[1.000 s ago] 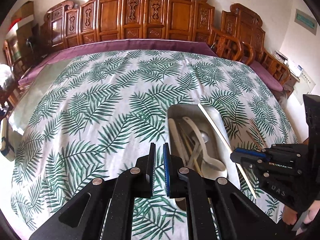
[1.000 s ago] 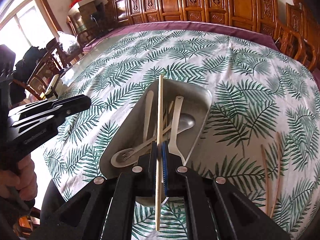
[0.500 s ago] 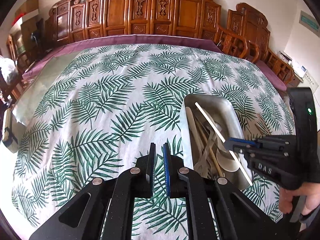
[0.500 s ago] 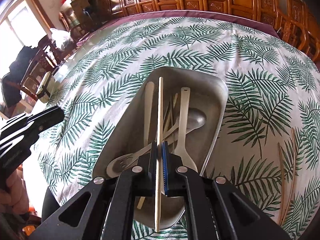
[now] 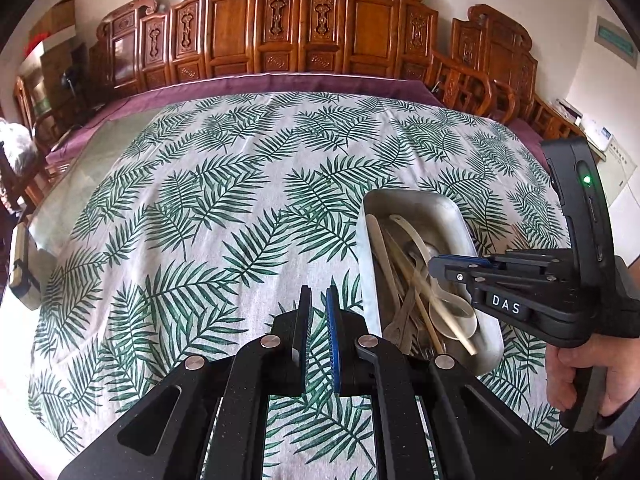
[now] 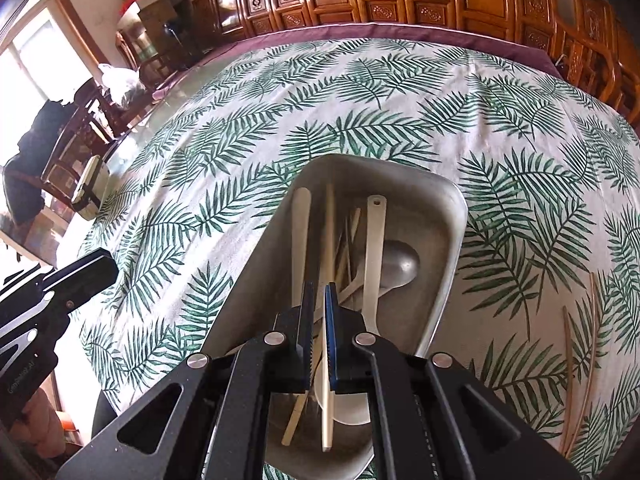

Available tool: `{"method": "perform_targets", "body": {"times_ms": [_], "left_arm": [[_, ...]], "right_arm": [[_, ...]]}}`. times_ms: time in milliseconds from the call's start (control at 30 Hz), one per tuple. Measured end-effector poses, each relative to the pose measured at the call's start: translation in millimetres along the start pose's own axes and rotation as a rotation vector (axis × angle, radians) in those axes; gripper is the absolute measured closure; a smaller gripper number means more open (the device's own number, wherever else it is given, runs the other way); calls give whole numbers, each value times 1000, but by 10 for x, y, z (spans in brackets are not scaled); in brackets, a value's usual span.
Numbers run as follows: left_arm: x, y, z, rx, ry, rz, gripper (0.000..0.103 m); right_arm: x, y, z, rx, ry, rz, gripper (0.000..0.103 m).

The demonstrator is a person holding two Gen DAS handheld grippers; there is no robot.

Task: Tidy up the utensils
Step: 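Reach the right tool to the remaining chopsticks and grasp one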

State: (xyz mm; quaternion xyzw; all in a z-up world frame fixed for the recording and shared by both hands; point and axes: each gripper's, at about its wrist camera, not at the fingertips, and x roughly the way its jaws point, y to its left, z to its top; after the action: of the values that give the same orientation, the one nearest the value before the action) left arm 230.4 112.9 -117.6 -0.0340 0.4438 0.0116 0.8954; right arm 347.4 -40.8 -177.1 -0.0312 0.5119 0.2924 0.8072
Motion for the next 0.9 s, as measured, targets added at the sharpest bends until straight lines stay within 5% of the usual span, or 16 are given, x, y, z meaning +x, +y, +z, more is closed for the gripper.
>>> {"method": "perform_targets", "body": {"times_ms": [367, 433, 567, 767, 900], "left_arm": [[-28, -181, -11, 18, -3, -11, 95], [-24, -247, -16, 24, -4, -16, 85], [-16, -390, -22, 36, -4, -29, 80], [-14, -669, -4, 55, -11, -58, 43], [-4, -898, 25, 72, -17, -71, 31]], "right_arm": [[-532, -231, -336, -65, -63, -43, 96], [-652, -353, -429, -58, -72, -60, 96], [-864, -638, -590, -27, -87, -96, 96], [-1081, -1084, -782, 24, -100, -163, 96], [-1107, -1392, -895, 55, -88, -197, 90]]}}
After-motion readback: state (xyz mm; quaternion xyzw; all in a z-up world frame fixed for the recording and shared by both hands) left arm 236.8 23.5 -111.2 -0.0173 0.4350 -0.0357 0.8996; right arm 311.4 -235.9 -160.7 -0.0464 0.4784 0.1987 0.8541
